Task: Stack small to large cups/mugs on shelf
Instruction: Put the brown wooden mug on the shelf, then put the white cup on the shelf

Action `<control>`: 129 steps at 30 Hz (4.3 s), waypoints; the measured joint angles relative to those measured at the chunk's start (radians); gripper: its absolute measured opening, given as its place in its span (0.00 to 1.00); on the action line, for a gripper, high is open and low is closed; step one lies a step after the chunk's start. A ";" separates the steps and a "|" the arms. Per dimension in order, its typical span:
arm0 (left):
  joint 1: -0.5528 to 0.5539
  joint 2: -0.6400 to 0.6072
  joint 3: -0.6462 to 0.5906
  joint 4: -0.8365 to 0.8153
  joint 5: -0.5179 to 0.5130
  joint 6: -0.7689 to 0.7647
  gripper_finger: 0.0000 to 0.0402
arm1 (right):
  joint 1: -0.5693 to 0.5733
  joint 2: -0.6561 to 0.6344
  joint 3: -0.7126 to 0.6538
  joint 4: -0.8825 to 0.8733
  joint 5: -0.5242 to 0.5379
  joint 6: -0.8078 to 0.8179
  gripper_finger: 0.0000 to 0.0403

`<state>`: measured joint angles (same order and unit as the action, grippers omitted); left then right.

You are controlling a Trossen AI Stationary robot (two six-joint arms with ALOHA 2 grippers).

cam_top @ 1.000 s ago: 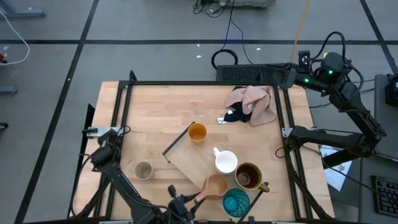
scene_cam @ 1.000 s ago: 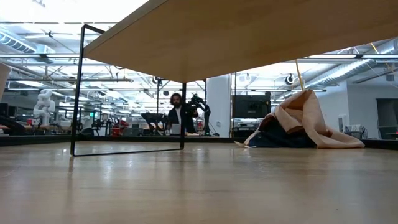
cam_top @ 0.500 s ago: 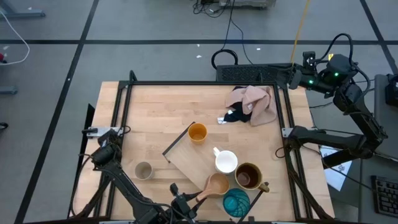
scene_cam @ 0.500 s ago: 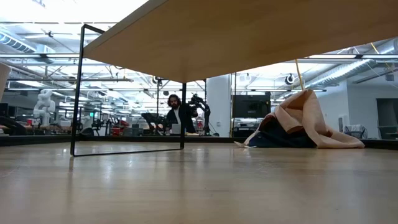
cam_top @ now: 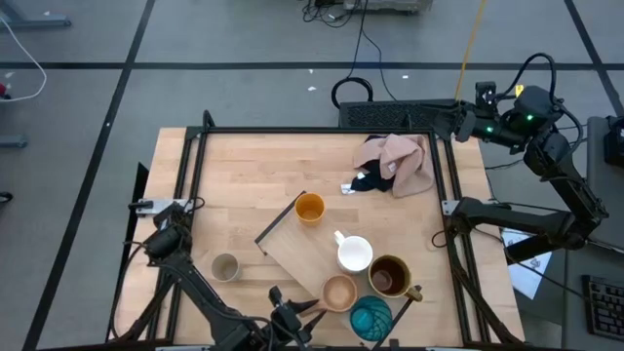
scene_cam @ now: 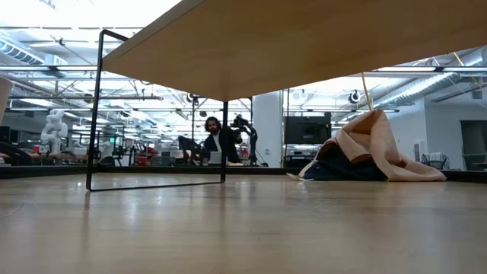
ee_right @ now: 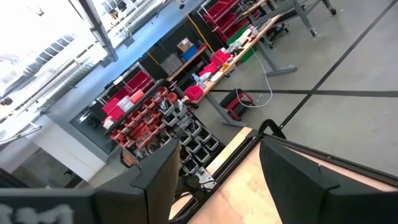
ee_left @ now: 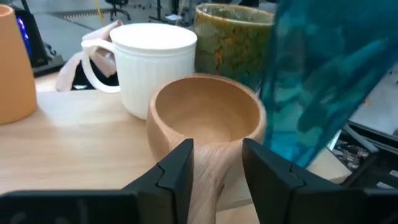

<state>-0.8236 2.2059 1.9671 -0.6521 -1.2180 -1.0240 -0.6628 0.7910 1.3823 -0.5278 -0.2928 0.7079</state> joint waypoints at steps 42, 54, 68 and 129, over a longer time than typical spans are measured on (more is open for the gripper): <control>-0.003 -0.144 -0.001 -0.071 -0.016 0.060 0.36 | 0.000 0.000 0.000 -0.052 -0.014 0.007 0.53; 0.015 -0.389 0.000 -0.565 0.523 -0.206 0.36 | 0.022 -0.009 0.000 -0.045 -0.196 0.013 0.53; 0.038 -0.476 0.000 -0.833 0.988 -0.400 0.36 | 0.031 -0.084 0.000 -0.046 -0.319 0.031 0.53; 0.148 -0.719 -0.863 -0.405 1.301 -0.242 0.36 | 0.031 -0.123 0.000 -0.061 -0.480 0.186 0.53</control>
<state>-0.6760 1.4872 1.1040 -1.0573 0.0826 -1.2661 -0.6319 0.6679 1.3819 -0.5888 -0.7730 0.8942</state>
